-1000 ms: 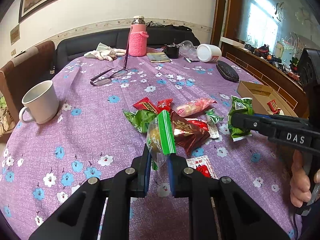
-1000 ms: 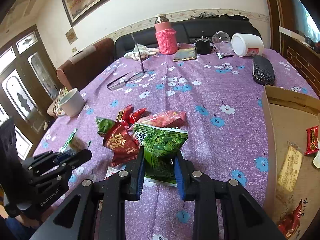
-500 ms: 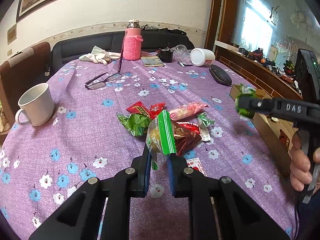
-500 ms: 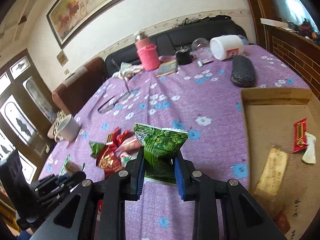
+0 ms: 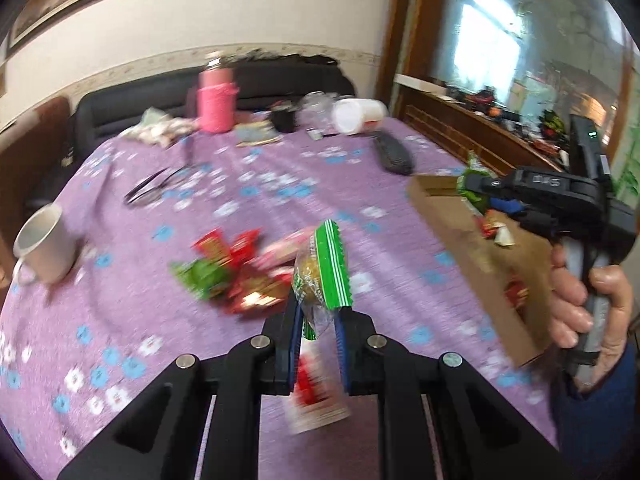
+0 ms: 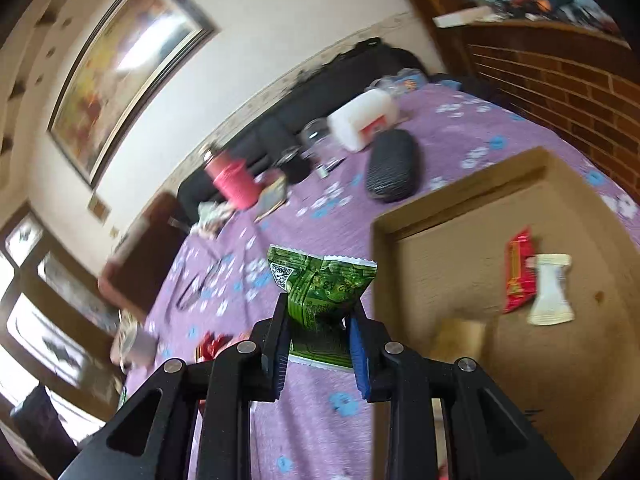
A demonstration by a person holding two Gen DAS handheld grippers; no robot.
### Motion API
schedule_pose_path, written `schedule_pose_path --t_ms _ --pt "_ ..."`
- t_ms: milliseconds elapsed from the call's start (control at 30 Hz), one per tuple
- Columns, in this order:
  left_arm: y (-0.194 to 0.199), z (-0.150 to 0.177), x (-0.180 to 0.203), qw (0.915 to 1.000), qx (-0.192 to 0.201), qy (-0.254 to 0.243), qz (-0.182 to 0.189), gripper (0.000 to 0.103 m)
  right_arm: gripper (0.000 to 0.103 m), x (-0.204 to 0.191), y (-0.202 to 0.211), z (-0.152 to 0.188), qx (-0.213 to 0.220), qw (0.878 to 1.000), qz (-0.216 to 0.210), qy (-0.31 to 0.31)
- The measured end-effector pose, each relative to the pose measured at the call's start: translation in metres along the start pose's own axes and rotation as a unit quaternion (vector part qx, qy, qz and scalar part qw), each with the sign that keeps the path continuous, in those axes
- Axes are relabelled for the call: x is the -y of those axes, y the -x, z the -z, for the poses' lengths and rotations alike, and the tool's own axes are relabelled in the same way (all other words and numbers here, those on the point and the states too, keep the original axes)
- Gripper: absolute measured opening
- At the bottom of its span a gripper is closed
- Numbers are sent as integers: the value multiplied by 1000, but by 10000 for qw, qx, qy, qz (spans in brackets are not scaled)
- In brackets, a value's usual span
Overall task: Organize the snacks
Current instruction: 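Carry the green candy and green snack bag over the cardboard tray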
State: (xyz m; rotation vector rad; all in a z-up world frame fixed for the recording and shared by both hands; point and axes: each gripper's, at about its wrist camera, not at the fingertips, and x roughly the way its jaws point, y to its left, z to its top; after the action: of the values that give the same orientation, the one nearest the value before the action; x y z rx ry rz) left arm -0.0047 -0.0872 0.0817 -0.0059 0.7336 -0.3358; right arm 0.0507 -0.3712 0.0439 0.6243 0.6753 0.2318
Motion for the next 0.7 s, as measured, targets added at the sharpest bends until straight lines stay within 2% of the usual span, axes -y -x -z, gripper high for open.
schedule_pose_path --t_ms 200,267,433,600,700 --pt "-25 -23 62 9975 -142 -201 664 14 28 48 20 -18 264 9965 282 -740" --pt "-35 -27 80 9964 -188 -271 783 14 28 63 23 -22 294 9941 436 -951" --pt "-67 -35 130 9902 -448 -387 1264 14 28 86 27 -28 289 9891 648 -1291" --pt "-93 -34 168 9828 -723 -526 1616 14 28 108 36 -34 366 9816 1061 -1546" --pt "-103 -30 183 9791 -847 -601 1748 14 28 118 35 -34 254 9776 1288 -1646"
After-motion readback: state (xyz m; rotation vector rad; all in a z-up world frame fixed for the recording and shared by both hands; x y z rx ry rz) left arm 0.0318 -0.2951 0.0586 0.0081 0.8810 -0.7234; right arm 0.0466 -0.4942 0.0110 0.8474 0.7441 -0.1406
